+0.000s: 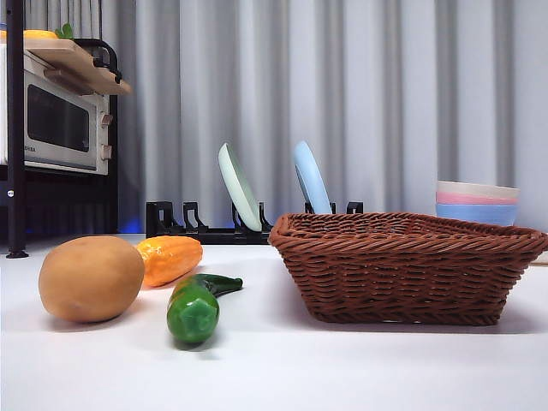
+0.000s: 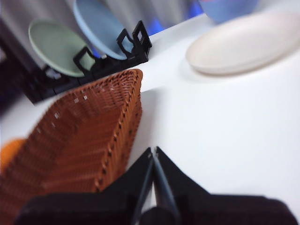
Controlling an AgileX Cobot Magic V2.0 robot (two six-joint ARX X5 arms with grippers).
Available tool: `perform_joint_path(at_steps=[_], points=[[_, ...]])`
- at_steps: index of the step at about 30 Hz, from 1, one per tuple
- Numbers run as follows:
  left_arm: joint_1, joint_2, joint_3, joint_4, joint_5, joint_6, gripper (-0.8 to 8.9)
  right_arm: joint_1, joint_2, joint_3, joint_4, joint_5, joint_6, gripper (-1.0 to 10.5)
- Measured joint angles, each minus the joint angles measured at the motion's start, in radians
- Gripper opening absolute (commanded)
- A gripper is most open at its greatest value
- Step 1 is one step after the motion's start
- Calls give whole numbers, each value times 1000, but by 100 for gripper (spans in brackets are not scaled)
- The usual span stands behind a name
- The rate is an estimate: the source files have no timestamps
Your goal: Pick up the basket,pick up the corn from the table,pick up the potato from the table,pick up the cucumber from the table,put all items into the basket
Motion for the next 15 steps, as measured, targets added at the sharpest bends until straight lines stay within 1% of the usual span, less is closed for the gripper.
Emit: perform_joint_path(at_steps=[1,3,6,11,15], points=[[0,0,0,5,21,-13,-6,0,0,0,0,0,43,1],[0,0,0,11,48,-29,-7,0,0,0,6,-3,100,-3],[0,2,15,4,58,-40,-7,0,1,0,52,-6,136,-12],[0,60,150,0,58,-43,-7,0,50,66,61,-5,134,-11],[0,186,285,-4,60,-43,-7,0,165,171,62,-5,87,-11]])
